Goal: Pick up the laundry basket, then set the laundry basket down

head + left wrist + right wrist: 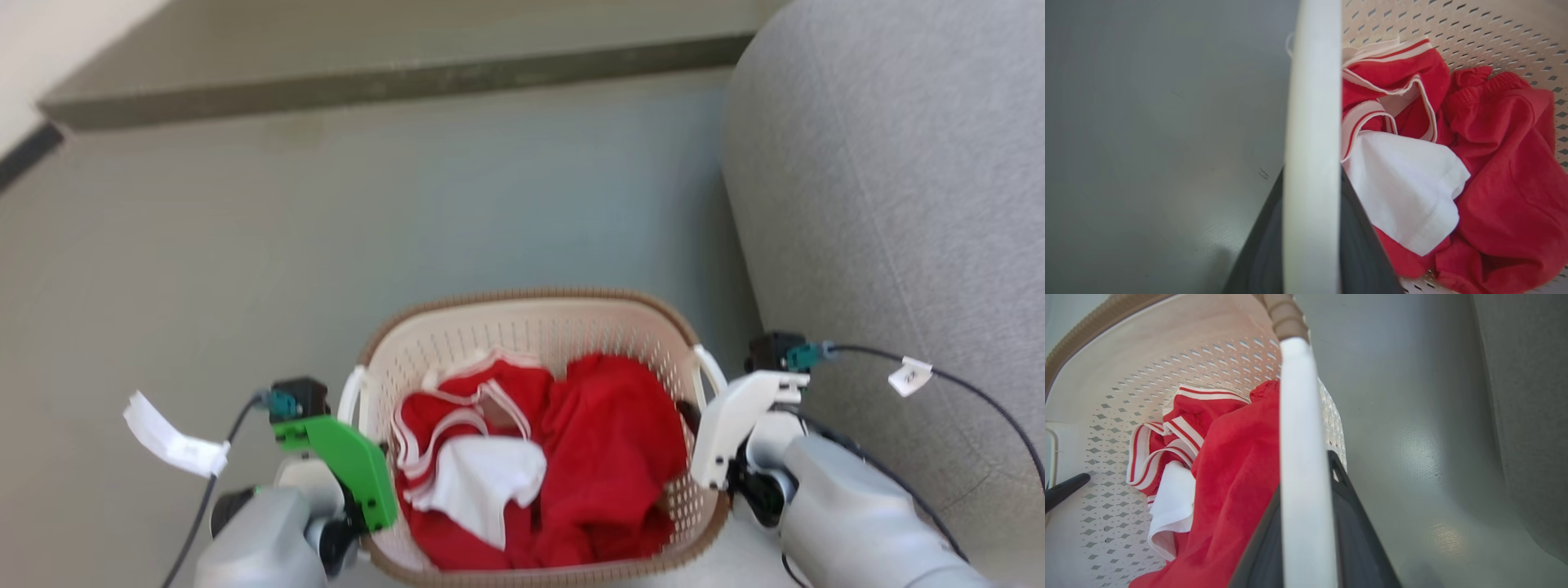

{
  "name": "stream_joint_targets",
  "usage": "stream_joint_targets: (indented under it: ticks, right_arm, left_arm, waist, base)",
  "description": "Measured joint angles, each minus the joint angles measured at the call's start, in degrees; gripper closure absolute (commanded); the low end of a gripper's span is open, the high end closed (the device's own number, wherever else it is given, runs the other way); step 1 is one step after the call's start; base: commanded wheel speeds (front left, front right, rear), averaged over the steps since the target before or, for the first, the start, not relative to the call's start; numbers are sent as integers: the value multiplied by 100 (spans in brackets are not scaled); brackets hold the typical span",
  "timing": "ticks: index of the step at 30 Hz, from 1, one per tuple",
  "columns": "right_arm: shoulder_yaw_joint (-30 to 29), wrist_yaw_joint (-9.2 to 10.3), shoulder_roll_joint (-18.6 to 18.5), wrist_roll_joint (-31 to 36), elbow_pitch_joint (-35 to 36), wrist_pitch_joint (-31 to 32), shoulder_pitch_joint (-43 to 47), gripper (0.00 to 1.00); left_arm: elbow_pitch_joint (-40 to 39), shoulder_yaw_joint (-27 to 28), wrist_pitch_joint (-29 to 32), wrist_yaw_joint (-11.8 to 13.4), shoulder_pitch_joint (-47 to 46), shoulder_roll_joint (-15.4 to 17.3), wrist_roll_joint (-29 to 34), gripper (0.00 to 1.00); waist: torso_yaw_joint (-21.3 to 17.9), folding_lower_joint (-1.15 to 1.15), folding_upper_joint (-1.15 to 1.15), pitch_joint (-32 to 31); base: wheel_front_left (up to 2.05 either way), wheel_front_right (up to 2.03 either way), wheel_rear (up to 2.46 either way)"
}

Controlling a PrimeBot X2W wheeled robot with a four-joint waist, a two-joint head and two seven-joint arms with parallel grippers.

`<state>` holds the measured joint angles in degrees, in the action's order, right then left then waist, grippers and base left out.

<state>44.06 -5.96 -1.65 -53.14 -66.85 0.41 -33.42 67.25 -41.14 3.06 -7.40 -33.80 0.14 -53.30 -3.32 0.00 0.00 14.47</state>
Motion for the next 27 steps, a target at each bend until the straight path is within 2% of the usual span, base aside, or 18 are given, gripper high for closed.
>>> stream_joint_targets:
  ticks: [13,27]
  right_arm:
    - [160,0,3,-235,-40,392,482,100]
    - [269,0,-7,-291,-18,427,480,100]
  left_arm:
    - [142,-97,275,-11,476,-71,-205,100]
    - [141,-109,277,-11,476,-73,-292,100]
  waist:
    - [-30,0,0,-1014]
    - [-69,0,0,-1228]
  base:
    - [0,0,0]
    - [0,0,0]
